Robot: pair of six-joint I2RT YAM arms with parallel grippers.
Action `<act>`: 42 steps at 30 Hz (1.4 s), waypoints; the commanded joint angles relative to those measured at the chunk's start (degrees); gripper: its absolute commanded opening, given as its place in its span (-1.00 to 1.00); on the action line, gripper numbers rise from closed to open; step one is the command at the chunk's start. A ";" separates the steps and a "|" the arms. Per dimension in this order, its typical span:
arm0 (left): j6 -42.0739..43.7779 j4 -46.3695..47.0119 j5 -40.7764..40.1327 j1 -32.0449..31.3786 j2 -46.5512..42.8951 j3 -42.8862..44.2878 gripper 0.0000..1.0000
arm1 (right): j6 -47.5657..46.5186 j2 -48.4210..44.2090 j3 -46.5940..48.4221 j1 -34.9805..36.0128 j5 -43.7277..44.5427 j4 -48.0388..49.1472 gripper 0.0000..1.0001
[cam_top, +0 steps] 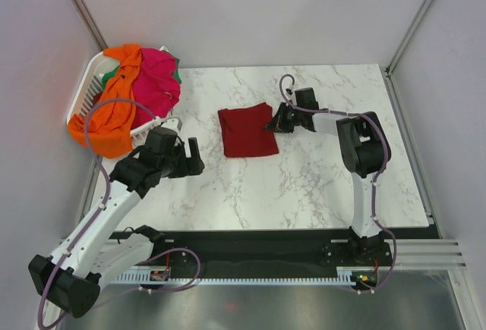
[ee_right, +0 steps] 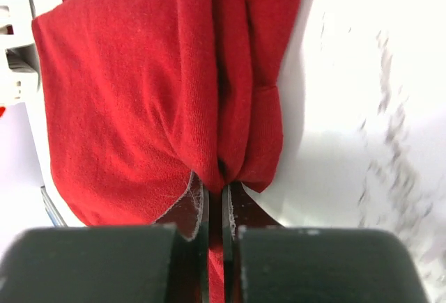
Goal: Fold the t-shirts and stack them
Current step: Neatly place the folded tshirt to the corner
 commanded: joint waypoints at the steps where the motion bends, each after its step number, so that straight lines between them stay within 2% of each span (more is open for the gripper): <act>1: 1.17 0.25 -1.92 -0.08 -2.41 -0.35 0.79 | -2.41 3.82 4.69 -2.53 1.43 -3.78 -1.00; 8: 0.99 0.96 -2.28 -0.34 -4.34 -0.97 0.78 | -21.21 5.41 24.02 -10.43 17.94 -26.70 -1.00; 12: 0.99 1.13 -2.45 -0.87 -4.26 -1.15 0.78 | -30.44 9.18 34.30 -14.83 27.86 -33.41 -1.00; 15: 0.99 1.22 -2.72 -1.13 -4.08 -1.23 0.78 | -37.13 14.97 45.36 -19.14 36.30 -38.15 -0.88; 16: 0.99 1.22 -2.72 -1.14 -3.99 -1.32 0.78 | -37.92 18.47 51.66 -20.02 42.68 -39.47 -0.79; 17: 1.08 1.22 -2.89 -1.22 -3.73 -1.24 0.78 | -38.97 19.99 54.51 -21.85 46.48 -40.97 -0.52; 18: 0.99 1.22 -2.89 -1.22 -3.64 -1.23 0.77 | -38.98 21.39 56.80 -22.74 50.44 -41.15 0.70; 19: 0.90 1.22 -2.80 -1.31 -3.82 -1.41 0.77 | -38.90 22.97 59.87 -23.62 53.78 -41.07 0.95; 20: 0.81 1.13 -2.80 -1.57 -3.73 -1.41 0.77 | -37.85 23.25 60.94 -25.28 56.08 -40.98 0.96; 22: 0.64 1.13 -2.89 -1.84 -3.38 -1.50 0.77 | -34.95 20.99 59.91 -26.53 53.57 -40.28 0.96; 23: 0.64 1.22 -2.98 -2.01 -3.03 -1.50 0.77 | -33.29 19.32 57.81 -26.88 49.55 -37.06 0.96; 26: 0.46 1.22 -3.42 -2.19 -2.94 -1.41 0.76 | -30.81 10.44 47.53 -25.14 43.20 -28.97 0.96; 29: 0.29 1.22 -4.30 -2.89 -4.17 -1.58 0.77 | -30.20 3.58 44.70 -21.63 45.11 -28.68 0.96; 31: 0.11 1.13 -4.56 -3.07 -4.61 -1.67 0.77 | -28.28 -1.43 42.34 -20.21 41.09 -28.68 0.96; 36: -0.07 1.13 -4.82 -3.24 -4.52 -1.59 0.76 | -18.61 -5.58 36.00 -18.80 23.87 -21.83 0.92; 40: -0.24 1.22 -5.61 -4.38 -5.49 -1.67 0.76 | -14.29 -1.28 37.65 -19.15 22.79 -21.03 -0.12; 41: -0.33 1.22 -5.70 -4.56 -5.49 -1.76 0.76 | -12.81 -0.31 38.10 -19.76 22.44 -20.85 -0.73; 42: -0.24 1.22 -5.88 -4.74 -5.57 -1.67 0.76 | -11.57 1.18 38.36 -20.20 22.09 -20.68 -0.97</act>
